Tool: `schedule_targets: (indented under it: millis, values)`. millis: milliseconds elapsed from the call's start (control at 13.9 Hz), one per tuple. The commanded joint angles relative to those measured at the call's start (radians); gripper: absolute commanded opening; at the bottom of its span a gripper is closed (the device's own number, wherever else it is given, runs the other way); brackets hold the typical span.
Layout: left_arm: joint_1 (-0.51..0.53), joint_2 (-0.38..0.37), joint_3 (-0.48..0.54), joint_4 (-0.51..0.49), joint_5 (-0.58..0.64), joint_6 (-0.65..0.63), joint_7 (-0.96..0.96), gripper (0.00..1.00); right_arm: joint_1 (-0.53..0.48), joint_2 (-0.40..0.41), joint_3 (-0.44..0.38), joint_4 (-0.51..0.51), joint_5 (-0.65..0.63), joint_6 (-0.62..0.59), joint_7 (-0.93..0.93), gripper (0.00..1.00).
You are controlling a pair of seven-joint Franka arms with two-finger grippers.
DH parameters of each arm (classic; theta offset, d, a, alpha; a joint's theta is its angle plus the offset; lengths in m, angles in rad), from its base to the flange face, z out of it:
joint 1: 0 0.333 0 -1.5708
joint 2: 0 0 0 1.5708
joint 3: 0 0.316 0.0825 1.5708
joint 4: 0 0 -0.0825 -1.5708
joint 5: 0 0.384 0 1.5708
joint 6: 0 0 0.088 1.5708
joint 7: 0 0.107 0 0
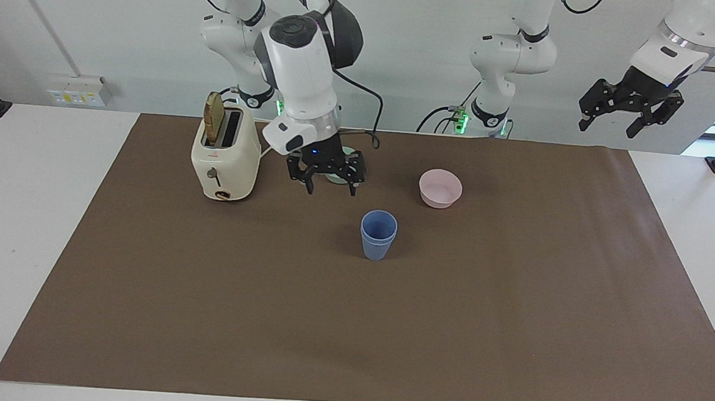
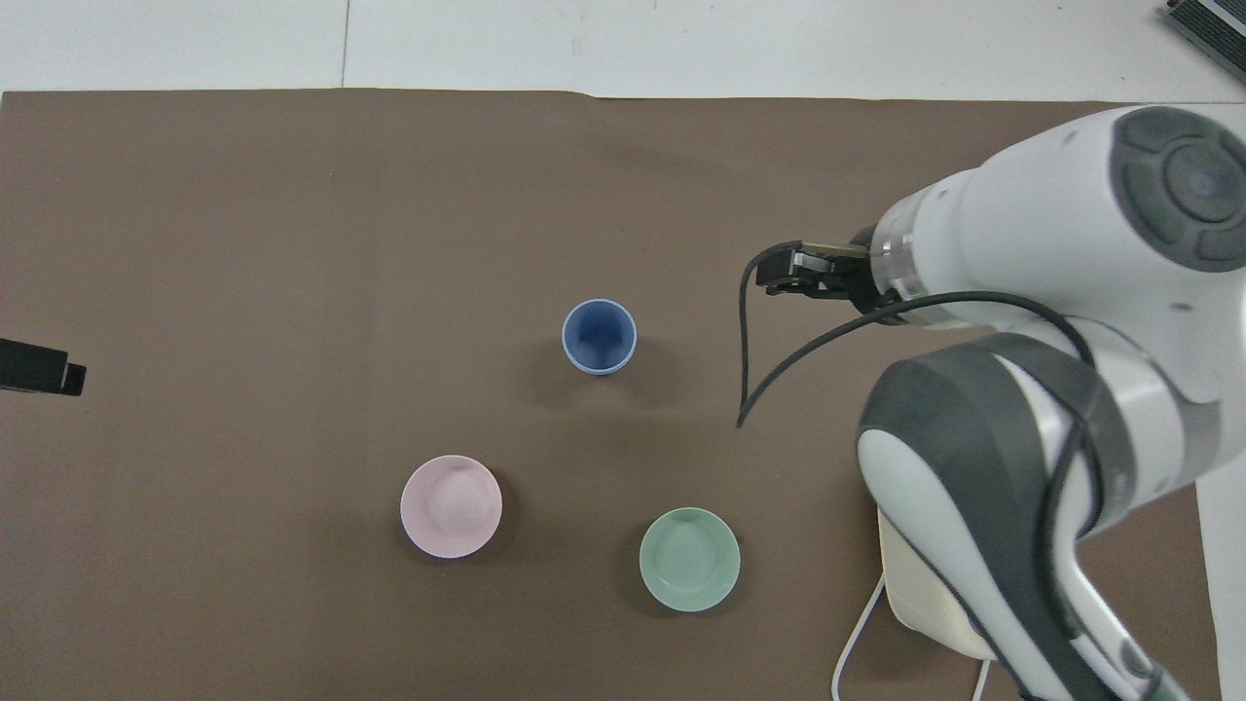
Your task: Stack blue cups with both arms
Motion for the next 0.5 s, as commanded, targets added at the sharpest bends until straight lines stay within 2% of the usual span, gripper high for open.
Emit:
schedule_targets:
  millis: [0, 216, 432]
  values:
    - [0.006, -0.007, -0.001, -0.009, -0.011, -0.004, -0.008, 1.00, -0.088, -0.072, 0.009, -0.020, -0.018, -0.072, -0.088, 1.00]
    - [0.006, -0.007, -0.001, -0.009, -0.011, -0.004, -0.008, 1.00, -0.157, -0.083, 0.007, 0.073, -0.018, -0.243, -0.156, 1.00]
    - [0.006, -0.007, -0.003, -0.009, -0.011, -0.004, -0.008, 1.00, -0.186, -0.080, -0.011, 0.122, -0.030, -0.325, -0.185, 1.00]
